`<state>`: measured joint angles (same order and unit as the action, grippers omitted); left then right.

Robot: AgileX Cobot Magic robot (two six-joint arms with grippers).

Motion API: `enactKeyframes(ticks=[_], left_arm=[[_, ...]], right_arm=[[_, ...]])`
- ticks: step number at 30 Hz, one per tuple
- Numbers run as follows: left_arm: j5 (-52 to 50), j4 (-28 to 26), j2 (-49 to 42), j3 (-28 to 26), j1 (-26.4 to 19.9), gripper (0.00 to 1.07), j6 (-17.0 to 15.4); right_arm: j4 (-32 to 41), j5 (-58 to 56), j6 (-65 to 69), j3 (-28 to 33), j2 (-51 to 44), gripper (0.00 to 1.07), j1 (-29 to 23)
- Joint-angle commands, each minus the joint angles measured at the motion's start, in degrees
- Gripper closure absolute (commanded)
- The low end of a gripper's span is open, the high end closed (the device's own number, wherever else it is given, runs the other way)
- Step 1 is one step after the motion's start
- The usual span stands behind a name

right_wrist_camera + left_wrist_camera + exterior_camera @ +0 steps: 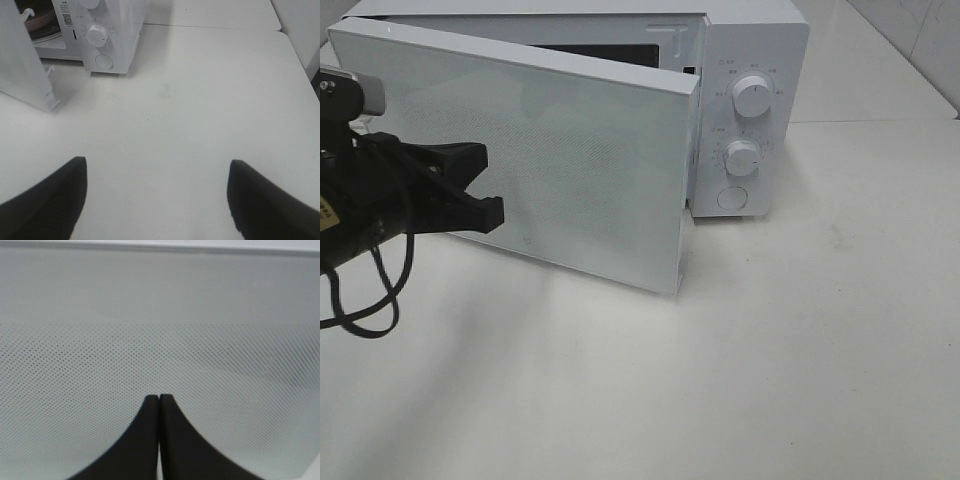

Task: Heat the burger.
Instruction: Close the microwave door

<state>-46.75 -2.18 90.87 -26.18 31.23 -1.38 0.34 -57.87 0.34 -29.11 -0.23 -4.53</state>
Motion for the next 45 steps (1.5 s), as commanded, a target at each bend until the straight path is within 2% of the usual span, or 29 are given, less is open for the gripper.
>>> enactKeyframes(ticks=[1, 5, 10, 15, 20, 25, 35, 38, 45], left_arm=[[-0.4, -4.1, 1.3, -1.8, 1.9, 1.07, 0.6], [-0.3, -6.4, 4.5, -5.3, 4.9, 1.07, 0.6], [-0.3, -6.5, 7.6, -9.1, 7.2, 1.07, 0.6], [-0.3, -6.9, 9.6, -12.1, 8.6, 1.07, 0.6], [-0.3, -9.6, 12.6, -16.4, 10.2, 1.07, 0.5], [0.3, -10.0, 14.6, -19.5, 10.4, 1.07, 0.4], [4.0, -10.0, 19.7, -29.9, 10.5, 1.07, 0.4], [4.2, -10.1, 20.1, -30.6, 10.5, 1.07, 0.4], [5.8, -11.2, 23.4, -36.0, 10.5, 1.07, 0.4]], right_arm=[[0.2, 0.8, -0.3, 0.4, -1.5, 0.32, 0.2], [0.2, 0.8, -0.3, 0.4, -1.5, 0.32, 0.2], [0.2, 0.8, -0.3, 0.4, -1.5, 0.32, 0.2], [0.2, 0.8, -0.3, 0.4, -1.5, 0.32, 0.2], [0.2, 0.8, -0.3, 0.4, -1.5, 0.32, 0.2], [0.2, 0.8, -0.3, 0.4, -1.5, 0.32, 0.2], [0.2, 0.8, -0.3, 0.4, -1.5, 0.32, 0.2], [0.2, 0.8, -0.3, 0.4, -1.5, 0.32, 0.2], [0.2, 0.8, -0.3, 0.4, -1.5, 0.32, 0.2]])
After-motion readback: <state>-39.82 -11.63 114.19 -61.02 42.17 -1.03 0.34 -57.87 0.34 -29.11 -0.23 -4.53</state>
